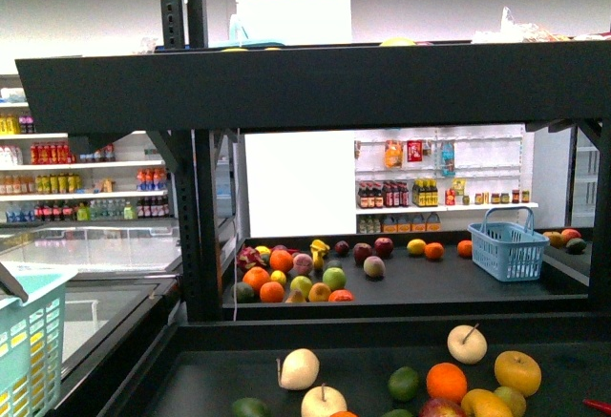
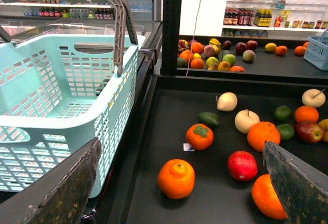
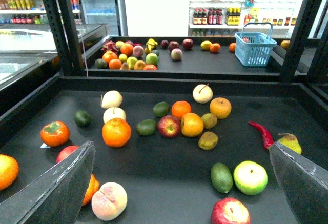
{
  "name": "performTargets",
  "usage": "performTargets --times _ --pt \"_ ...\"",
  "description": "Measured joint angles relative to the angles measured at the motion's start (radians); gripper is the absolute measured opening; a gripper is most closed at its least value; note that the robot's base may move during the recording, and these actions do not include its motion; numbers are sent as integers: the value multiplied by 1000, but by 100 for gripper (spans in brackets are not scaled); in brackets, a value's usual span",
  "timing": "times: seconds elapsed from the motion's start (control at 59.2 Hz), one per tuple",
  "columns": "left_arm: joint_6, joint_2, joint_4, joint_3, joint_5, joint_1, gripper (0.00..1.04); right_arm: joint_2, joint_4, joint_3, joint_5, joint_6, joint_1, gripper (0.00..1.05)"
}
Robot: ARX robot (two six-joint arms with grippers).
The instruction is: Pick lemon from shelf
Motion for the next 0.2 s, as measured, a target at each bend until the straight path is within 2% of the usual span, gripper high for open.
performTargets --times 0.203 --pt "0 0 0 0 0 0 97 0 0 0 0 0 0 102"
